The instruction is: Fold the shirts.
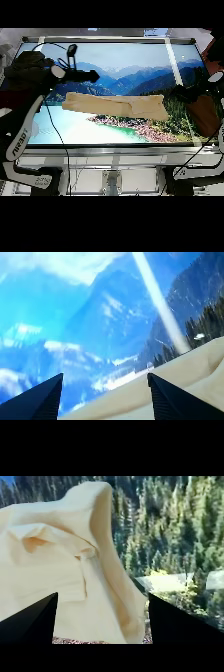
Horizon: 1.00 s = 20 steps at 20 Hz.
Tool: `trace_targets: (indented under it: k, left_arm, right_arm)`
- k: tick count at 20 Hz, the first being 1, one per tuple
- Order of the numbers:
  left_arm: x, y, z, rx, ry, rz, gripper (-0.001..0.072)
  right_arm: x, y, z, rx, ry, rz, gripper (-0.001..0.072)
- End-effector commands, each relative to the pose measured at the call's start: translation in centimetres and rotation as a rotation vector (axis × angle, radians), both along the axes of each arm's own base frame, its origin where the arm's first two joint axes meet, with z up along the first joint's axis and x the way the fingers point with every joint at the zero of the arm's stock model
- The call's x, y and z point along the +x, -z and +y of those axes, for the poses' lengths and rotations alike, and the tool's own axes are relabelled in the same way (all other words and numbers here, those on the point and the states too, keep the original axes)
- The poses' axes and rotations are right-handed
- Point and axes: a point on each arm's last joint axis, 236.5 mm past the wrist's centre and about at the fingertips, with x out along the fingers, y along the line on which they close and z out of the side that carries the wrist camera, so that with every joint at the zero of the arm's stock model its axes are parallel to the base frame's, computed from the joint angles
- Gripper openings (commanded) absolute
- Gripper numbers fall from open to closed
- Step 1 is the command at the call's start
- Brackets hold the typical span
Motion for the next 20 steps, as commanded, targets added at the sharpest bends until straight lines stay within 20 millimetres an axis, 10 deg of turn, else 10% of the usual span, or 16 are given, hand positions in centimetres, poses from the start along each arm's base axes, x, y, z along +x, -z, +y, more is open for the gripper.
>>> trace_targets:
  k: [1, 3, 7, 20]
  left_arm:
    - [-0.9, 0.1, -6.4, 0.240, 0.169, -0.249, 0.0507]
    - [-1.5, 3.6, -6.5, 0.369, 0.190, -0.174, 0.0325]
    - [-3.6, 10.7, -5.0, 0.495, 0.231, 0.054, 0.0357]
    - [-4.5, 15.9, -5.9, 0.511, 0.263, 0.220, 0.0356]
  right_arm:
    - [0.0, 2.9, 0.4, 0.043, -0.003, 0.060, 0.0635]
    - [0.1, 4.7, 1.2, 0.089, -0.018, 0.086, 0.0635]
    - [0.4, 7.3, 2.9, 0.182, -0.058, 0.106, 0.0635]
    - [1.7, 9.2, 7.1, 0.359, -0.087, 0.088, 0.0584]
